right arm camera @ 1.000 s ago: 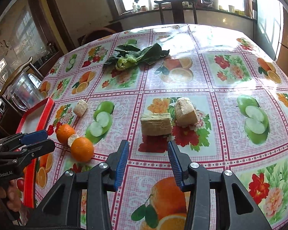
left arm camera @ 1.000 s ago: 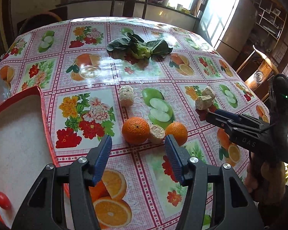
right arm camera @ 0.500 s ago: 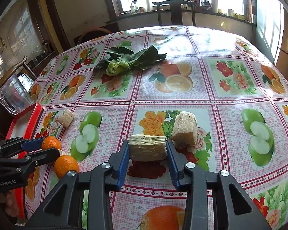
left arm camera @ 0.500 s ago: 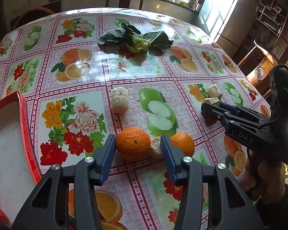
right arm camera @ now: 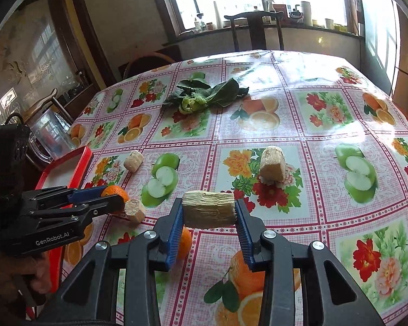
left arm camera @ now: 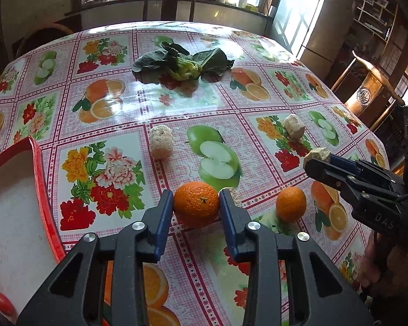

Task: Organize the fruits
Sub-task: 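Carry the orange and beige block over the tray and open both grippers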

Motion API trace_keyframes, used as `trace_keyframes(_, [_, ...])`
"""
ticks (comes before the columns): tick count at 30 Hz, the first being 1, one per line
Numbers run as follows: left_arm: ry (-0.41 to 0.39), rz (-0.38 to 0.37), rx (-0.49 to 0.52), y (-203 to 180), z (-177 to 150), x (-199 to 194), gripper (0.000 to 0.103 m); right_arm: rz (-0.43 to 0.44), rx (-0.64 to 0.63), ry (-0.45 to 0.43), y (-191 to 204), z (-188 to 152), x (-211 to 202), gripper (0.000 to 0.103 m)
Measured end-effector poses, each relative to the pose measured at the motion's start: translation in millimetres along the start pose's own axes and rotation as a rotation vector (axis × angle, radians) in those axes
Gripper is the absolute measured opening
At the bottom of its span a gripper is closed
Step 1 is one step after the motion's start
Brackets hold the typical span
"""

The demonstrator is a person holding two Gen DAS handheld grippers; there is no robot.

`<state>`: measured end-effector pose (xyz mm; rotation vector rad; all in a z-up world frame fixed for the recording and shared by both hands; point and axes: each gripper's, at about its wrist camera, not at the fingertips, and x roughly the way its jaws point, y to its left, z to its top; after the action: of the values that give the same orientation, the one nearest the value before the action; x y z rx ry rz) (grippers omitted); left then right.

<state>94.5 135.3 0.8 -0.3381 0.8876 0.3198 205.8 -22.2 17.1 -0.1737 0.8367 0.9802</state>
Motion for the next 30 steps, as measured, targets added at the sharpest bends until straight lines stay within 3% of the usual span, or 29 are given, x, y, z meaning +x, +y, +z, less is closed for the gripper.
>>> trace_keyframes(12, [-0.067,-0.020,-0.046,8.5,-19.4,-40.0,0.032,0.039,-0.017,-0.027,20.3,-7.2,-24.6,0.037])
trace_keyframes(30, [-0.149,0.029,-0.143,58.7,-58.6,-99.4,0.032,0.125,-0.119,-0.016,99.4,-15.9,-28.8,0.037])
